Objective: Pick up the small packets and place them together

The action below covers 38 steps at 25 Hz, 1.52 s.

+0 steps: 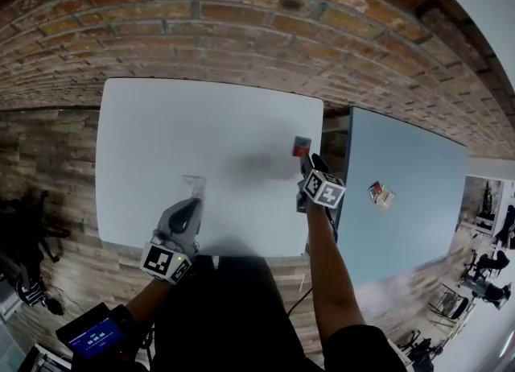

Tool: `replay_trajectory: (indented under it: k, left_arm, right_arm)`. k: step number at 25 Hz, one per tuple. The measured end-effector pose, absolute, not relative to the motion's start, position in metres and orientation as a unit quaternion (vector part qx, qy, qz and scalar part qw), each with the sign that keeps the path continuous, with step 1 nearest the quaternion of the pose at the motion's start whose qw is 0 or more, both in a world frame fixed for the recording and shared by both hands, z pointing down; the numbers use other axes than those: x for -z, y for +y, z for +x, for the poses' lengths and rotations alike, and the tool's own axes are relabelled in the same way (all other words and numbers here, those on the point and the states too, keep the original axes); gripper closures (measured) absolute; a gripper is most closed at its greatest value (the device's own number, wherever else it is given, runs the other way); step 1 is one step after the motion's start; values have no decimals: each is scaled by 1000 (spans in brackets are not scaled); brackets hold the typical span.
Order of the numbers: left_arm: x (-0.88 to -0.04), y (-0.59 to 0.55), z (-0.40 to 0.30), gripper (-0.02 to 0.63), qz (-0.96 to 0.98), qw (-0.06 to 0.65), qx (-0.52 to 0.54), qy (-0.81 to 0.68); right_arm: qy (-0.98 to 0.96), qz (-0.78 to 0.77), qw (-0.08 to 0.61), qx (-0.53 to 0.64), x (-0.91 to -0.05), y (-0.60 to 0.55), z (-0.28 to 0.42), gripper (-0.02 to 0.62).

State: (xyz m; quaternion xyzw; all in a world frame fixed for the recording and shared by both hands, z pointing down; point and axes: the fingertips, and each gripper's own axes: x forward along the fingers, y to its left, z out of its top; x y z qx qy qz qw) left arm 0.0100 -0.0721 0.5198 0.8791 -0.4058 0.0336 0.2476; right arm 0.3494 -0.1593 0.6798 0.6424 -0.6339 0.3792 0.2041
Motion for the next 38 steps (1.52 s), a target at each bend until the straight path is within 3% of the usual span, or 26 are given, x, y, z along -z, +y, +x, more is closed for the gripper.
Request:
replay_trajectory:
  k: [10, 18, 21, 25, 27, 28, 29, 30, 32, 34, 37, 38]
  left_arm:
    - [-502, -70, 22, 604, 888, 265, -3, -377]
    - [-502, -80, 28, 604, 892, 256, -8, -373]
    - [-503, -80, 24, 604, 889, 260, -10, -376]
    - [-510, -76, 13, 604, 883, 272, -12, -383]
    - [-513, -75, 8, 604, 880, 277, -11, -387]
    - [-513, -74, 6, 604, 879, 277, -11, -388]
    - [-513, -74, 4, 604, 879, 276, -11, -389]
    - [-513, -74, 2, 604, 878, 274, -12, -391]
    - [-514, -72, -1, 604, 877, 274, -14, -394]
    - [-515, -70, -1, 604, 877, 275, -13, -394]
    - [-515, -68, 2, 604, 878, 276, -14, -390]
    - [-515, -67, 3, 604, 879, 276, -13, -389]
  right_arm:
    - [-603, 610, 224, -462, -743, -176, 373, 452]
    - [-588, 612, 298, -436, -746, -173, 375, 506]
    - [-593, 612, 315, -417, -741, -173, 373, 589]
    - [-600, 613, 304, -415, -739, -160, 362, 589]
    - [-610, 617, 307, -391, -733, -158, 360, 580]
    - [-615, 618, 308, -381, -730, -159, 359, 546]
    - [-620, 617, 309, -373, -727, -160, 356, 471]
    - [-623, 618, 309, -366, -724, -162, 353, 449]
    - [-620, 628, 313, -352, -718, -166, 350, 452]
    - [-618, 630, 314, -351, -719, -169, 348, 479]
    - [-615, 625, 324, -356, -727, -170, 341, 571]
    - [-612, 622, 328, -362, -731, -169, 340, 568]
